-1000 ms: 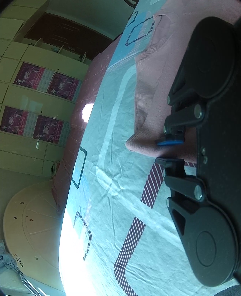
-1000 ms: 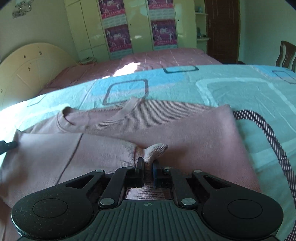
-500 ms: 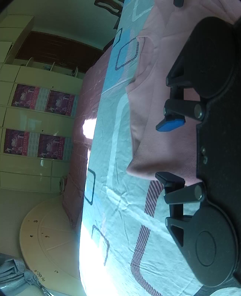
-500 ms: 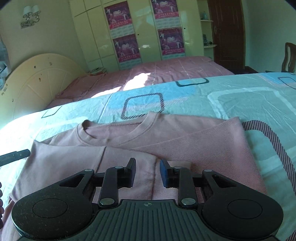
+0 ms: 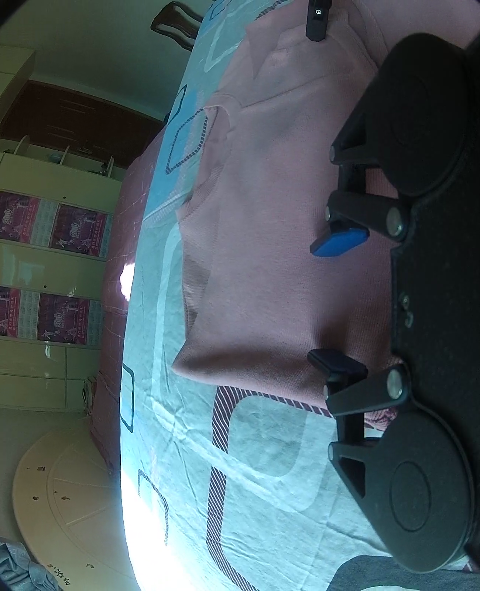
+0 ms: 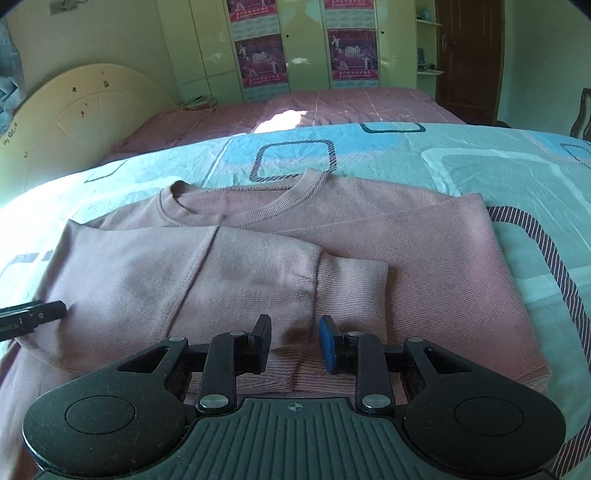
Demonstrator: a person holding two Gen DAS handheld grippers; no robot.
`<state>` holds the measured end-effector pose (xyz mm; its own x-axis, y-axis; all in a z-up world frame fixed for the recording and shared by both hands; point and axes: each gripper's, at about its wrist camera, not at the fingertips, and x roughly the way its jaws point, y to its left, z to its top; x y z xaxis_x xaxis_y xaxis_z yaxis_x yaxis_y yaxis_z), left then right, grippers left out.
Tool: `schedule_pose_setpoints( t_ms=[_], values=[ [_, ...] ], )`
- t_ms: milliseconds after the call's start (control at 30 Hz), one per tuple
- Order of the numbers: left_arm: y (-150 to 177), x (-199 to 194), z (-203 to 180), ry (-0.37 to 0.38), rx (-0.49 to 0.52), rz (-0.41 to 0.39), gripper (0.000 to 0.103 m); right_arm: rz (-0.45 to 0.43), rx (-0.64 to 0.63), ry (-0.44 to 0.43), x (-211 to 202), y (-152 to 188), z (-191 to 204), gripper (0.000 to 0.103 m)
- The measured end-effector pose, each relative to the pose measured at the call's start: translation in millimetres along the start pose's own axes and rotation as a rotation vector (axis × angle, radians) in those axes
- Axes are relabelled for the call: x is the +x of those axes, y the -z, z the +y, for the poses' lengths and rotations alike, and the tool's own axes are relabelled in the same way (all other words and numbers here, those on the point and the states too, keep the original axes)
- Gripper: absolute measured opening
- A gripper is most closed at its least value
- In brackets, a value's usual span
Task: Fold small clothes
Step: 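Release both grippers and move back from the folded sleeves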
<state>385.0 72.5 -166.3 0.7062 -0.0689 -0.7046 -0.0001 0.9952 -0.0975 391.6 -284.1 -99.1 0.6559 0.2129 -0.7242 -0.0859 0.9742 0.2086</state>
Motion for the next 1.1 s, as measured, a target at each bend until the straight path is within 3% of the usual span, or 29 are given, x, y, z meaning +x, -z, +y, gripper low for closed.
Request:
schedule_pose_setpoints(
  t_ms=[167,600,900,1100],
  values=[
    [2,-9,-8,-0.003,-0.008,0.012,0.063,0.000,-0.039,-0.005,-7,4,12,0.028],
    [10,-27,-44,0.051,0.015,0.021,0.063,0.022,-0.074,-0.045,-24,21,20,0.028],
    [34,-36,-76,0.121,0.111,0.046,0.066,0.058,-0.119,-0.091,-33,42,30,0.028],
    [56,-37,-70,0.057,0.195,0.066,0.067,0.094,-0.182,-0.047,-31,61,19,0.028]
  ],
)
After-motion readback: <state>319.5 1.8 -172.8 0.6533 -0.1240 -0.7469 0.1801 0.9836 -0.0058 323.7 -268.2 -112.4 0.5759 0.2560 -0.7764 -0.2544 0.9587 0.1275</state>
